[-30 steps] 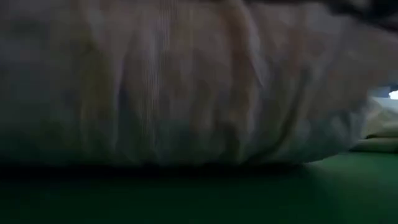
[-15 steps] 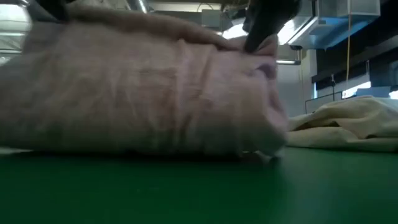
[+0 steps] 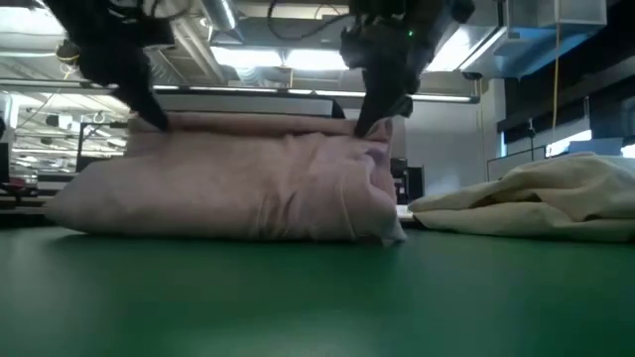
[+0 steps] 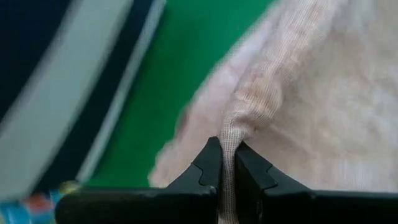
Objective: Fold laundry
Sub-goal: Fold the red polo
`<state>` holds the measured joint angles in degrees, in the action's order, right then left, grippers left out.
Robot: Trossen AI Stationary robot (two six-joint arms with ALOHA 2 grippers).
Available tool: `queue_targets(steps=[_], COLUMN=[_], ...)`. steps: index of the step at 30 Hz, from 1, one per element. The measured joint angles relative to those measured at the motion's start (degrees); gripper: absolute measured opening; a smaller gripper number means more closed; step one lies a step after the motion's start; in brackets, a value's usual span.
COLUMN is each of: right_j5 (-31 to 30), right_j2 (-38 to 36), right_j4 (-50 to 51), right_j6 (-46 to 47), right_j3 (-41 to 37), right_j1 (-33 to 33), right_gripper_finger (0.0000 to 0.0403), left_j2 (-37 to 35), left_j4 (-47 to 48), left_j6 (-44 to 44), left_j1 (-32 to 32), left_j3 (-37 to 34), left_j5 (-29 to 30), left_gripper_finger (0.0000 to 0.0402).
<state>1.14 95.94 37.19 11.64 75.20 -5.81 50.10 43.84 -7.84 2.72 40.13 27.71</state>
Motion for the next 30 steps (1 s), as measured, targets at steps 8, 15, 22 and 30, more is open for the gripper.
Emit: queue_targets(steps=[8,15,22,30], right_j5=[-1.7,-2.4,-3.1,-4.0], right_j2=[0.0,0.8,4.5,8.2], right_j4=[-6.7,-17.6,-25.7,-33.9], right_j6=[-0.2,-1.8,-1.5,2.2], right_j3=[-4.2,-7.2,-7.8,-7.8], right_j1=[-8.1,-13.2,-17.1,-19.7], right_gripper_finger=[0.0003,0.0003,0.0003,0.0027], left_j2=[1.7,2.8,2.7,2.7], left_j4=[-10.3,-16.2,-18.8,-19.2], left_j6=[3.0,2.4,2.3,-1.5], left_j1=[13.7,21.7,26.2,29.2], left_j3=[-3.8,-10.0,-10.4,-10.4], left_j5=[-3.7,-9.0,-6.8,-6.8], left_gripper_finger=[0.0014,0.0014,0.0014,0.0039])
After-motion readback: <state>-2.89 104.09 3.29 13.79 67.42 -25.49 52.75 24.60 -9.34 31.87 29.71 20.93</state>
